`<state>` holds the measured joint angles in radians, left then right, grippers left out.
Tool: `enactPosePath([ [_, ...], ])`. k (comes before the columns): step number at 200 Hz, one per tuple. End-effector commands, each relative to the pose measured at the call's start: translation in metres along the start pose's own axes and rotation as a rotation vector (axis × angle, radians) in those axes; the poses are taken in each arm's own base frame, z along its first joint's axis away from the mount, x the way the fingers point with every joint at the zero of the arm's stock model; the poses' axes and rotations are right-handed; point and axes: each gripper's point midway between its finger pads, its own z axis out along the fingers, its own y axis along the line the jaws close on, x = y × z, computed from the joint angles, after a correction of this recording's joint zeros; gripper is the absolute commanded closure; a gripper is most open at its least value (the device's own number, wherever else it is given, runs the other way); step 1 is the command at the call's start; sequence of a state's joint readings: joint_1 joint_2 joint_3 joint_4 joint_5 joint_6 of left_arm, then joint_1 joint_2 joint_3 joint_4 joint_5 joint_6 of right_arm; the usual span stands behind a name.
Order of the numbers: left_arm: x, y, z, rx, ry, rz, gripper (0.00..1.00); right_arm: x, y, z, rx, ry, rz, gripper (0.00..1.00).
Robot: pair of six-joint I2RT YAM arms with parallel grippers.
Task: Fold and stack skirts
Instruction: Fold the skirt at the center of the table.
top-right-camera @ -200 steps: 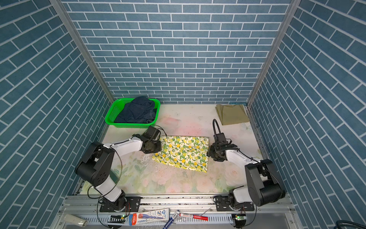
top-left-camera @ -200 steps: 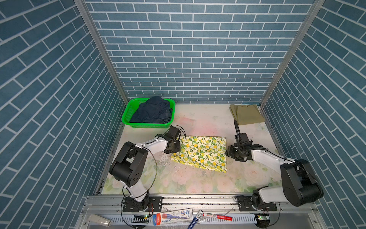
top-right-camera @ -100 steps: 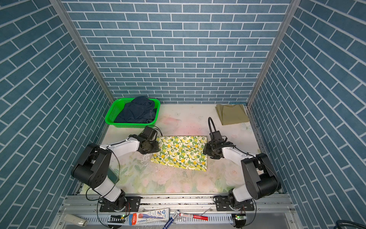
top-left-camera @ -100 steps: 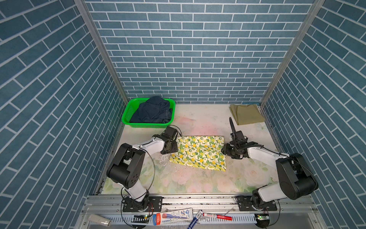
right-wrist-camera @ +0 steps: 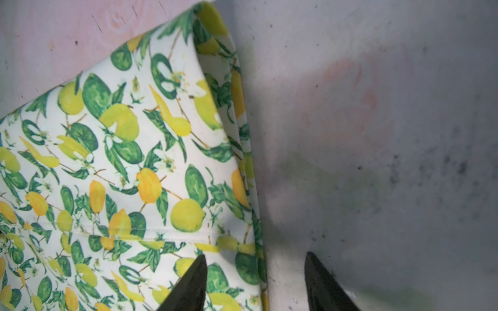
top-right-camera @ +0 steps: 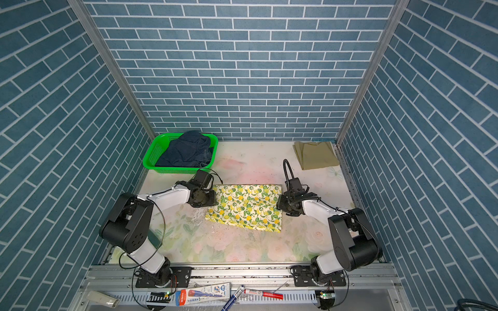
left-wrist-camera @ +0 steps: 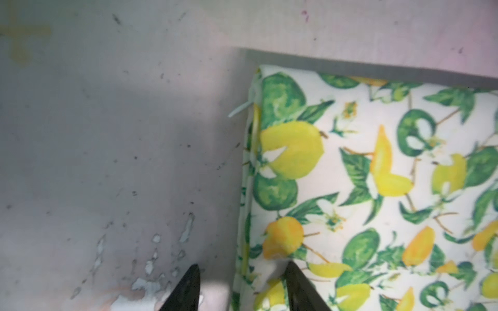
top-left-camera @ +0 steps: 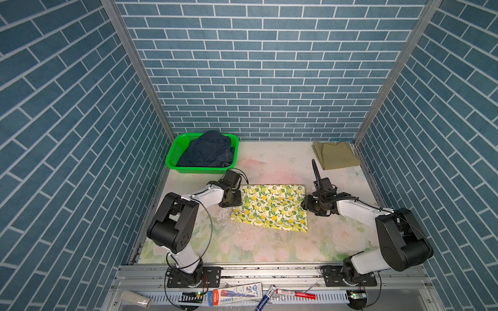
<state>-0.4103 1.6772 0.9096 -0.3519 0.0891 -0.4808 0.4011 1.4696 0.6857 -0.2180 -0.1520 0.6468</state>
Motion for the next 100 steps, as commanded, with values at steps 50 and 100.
enactPosePath([
  [50, 0.060, -0.002, 0.031, 0.080, 0.211, -0.030, 0.55, 0.026, -0.012, 0.015, 0.062, 0.068, -0.027, 0.45],
  [100, 0.065, 0.012, 0.040, 0.011, 0.219, -0.027, 1.00, 0.031, -0.013, 0.016, 0.078, 0.071, -0.039, 0.47],
])
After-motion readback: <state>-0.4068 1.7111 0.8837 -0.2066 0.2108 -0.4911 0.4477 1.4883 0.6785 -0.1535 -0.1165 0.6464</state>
